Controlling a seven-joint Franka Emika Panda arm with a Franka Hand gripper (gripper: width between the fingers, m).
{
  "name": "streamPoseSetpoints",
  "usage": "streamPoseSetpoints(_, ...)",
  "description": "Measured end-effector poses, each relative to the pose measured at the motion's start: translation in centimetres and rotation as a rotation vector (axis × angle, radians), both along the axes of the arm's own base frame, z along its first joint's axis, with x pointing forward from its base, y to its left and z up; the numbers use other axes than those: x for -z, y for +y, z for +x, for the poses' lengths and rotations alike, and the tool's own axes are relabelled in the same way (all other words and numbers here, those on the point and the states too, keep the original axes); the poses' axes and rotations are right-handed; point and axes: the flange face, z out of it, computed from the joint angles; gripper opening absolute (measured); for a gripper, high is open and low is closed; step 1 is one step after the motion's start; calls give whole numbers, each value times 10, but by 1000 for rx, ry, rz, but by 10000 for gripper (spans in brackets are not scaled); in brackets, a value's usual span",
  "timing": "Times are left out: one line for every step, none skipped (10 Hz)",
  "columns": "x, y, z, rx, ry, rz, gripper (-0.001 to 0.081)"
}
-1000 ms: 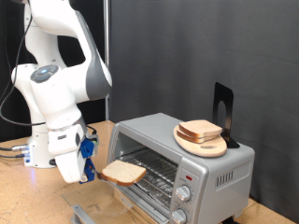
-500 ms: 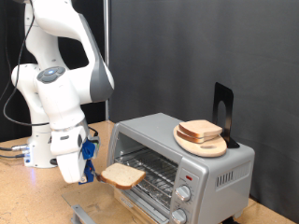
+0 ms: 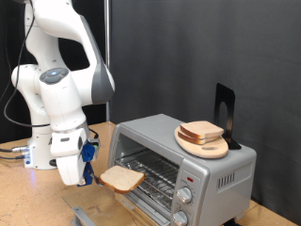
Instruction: Make a piece of toast with the oven
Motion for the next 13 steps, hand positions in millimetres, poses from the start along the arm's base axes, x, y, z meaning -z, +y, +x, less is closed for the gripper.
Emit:
streamPoseSetpoints(-1,1,1,1,1,5,269)
streamPoseSetpoints(-4,4,2,4,1,11,269)
streamPoseSetpoints(-6,8,2,6,1,17,269)
streamPoseSetpoints(-9,12,3,4,3,20,269)
streamPoseSetpoints(-12,17,3,-2,4,18,269)
streamPoseSetpoints(-14,21,3,-6,6,15,269)
streamPoseSetpoints(-16,25,3,-6,7,11,269)
streamPoseSetpoints(-17,29,4,-5,10,9,269)
streamPoseSetpoints(-18,33,4,-4,11,9,269)
streamPoseSetpoints(-19,38,4,-3,9,11,269)
streamPoseSetpoints(-20,43,5,-3,9,9,269)
streamPoseSetpoints(-20,46,5,-4,8,3,269)
streamPoseSetpoints(-20,48,4,-7,3,-3,269)
